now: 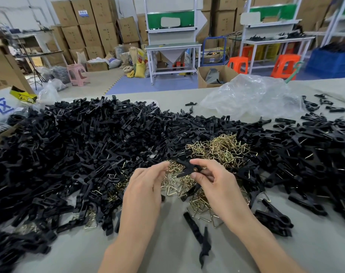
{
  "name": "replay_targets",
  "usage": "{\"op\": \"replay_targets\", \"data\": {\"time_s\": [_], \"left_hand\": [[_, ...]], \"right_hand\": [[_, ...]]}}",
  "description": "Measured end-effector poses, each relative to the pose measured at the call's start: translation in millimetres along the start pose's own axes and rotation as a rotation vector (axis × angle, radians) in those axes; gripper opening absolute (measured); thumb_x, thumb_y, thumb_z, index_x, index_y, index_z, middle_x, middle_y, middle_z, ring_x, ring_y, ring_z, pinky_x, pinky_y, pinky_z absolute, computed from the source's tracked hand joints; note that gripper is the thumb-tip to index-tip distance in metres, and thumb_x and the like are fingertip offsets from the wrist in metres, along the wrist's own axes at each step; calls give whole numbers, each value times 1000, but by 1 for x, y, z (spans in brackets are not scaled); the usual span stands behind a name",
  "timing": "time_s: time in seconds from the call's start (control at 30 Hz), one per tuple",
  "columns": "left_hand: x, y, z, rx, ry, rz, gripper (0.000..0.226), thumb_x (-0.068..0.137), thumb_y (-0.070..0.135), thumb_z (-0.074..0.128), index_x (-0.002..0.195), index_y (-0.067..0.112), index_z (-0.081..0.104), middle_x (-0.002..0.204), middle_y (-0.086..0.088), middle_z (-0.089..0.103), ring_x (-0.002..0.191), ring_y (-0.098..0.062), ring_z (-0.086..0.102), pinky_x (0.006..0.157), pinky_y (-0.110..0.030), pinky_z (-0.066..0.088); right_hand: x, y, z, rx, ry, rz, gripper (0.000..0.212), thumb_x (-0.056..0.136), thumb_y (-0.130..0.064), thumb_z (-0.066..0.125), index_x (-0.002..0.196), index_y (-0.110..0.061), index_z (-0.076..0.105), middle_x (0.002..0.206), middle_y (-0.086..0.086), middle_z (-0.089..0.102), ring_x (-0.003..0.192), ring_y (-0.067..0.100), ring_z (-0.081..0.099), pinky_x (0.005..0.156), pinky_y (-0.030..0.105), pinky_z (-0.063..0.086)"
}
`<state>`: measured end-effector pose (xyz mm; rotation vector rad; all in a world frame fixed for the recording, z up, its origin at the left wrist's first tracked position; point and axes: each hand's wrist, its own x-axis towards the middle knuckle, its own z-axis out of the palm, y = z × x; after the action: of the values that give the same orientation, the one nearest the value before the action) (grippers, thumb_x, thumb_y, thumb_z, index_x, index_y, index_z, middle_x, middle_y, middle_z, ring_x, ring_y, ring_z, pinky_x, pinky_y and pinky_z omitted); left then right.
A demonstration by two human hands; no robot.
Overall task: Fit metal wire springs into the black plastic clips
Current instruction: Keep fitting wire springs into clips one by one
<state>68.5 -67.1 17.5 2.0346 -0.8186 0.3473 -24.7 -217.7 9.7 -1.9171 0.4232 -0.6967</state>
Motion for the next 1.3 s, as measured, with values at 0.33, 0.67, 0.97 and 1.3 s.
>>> {"op": "replay_targets", "data": {"time_s": [0.33, 0.67, 0.97, 1.3], "left_hand": [[5, 5, 4, -726, -96, -535, 8, 92, 23, 71, 93, 24, 78, 71, 2, 71, 66, -8, 63, 65, -18, 54], [3, 3, 8, -734, -134, -555, 10, 92, 23, 70, 87, 17, 76, 66, -1, 69, 60, -9, 61, 56, -15, 48], [5, 13, 3, -1236, -361, -732, 13, 81, 21, 72, 83, 9, 76, 90, -15, 71, 75, -18, 68, 64, -29, 58], [6, -1, -16, -1432, -820, -705, 46, 93, 31, 61, 138, 22, 59, 107, -19, 66, 88, -26, 70, 81, -39, 60]], "right_hand": [[-2, -5, 0, 48, -38, -37, 36, 94, -16, 71, 107, -49, 68, 106, -33, 67, 100, -9, 65, 83, 2, 42], [0, 0, 4, 9, -52, -137, 43, 92, -10, 72, 111, -49, 67, 112, -25, 66, 103, 1, 67, 91, 14, 49], [2, 1, 3, 58, -61, -126, 45, 90, -7, 73, 108, -49, 70, 107, -22, 70, 101, 0, 68, 89, 11, 48], [2, -8, -8, 420, -201, 61, 23, 73, -22, 83, 91, -34, 78, 91, -1, 78, 86, 8, 73, 80, 20, 55]]}}
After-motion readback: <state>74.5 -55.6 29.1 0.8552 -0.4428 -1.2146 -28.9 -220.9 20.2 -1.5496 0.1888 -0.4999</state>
